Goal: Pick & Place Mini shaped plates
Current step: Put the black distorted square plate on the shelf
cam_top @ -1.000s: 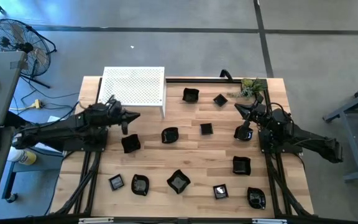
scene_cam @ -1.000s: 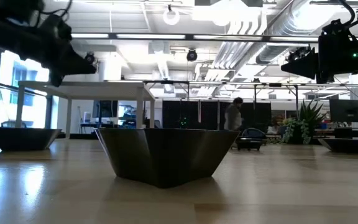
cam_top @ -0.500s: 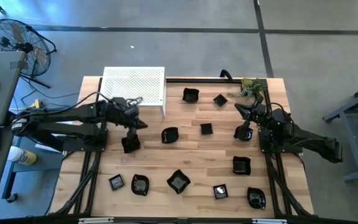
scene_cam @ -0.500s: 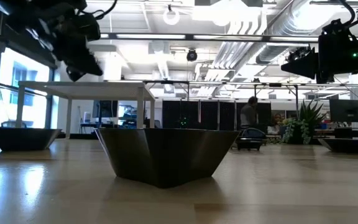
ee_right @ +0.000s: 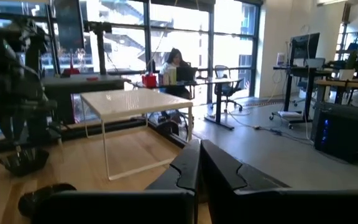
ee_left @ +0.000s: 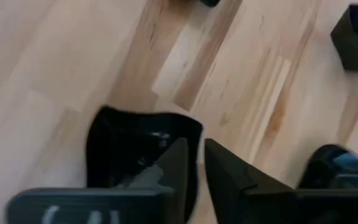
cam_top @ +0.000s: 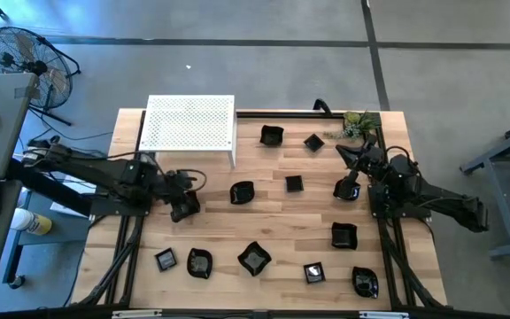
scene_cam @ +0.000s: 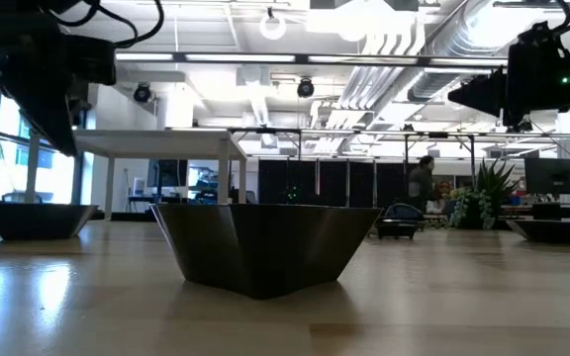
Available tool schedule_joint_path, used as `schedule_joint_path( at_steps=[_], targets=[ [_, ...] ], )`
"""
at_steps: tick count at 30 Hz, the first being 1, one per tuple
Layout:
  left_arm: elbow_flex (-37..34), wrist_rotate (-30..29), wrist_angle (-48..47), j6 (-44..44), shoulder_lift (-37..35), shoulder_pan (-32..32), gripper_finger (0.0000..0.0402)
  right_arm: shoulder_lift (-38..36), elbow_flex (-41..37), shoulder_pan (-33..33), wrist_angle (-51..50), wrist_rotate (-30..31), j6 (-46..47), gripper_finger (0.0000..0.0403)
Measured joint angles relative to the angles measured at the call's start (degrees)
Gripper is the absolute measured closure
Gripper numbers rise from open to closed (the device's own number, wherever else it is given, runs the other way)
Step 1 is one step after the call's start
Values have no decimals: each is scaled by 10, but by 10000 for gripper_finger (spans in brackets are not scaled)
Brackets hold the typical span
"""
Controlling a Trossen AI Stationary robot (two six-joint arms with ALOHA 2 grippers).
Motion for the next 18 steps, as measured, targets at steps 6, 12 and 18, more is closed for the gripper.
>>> schedule_joint_path(
  at_steps=[6,12,18],
  targets=[
    [0,9,-1,-56,44,-52,276,0,0,0,29,4,0,400],
    [0,-1,8,-79,111,-108,271,0,0,0,58,12,30,399],
    [0,-19,7,-124,158,-143,270,0,0,0,69,48,93,401]
  ],
)
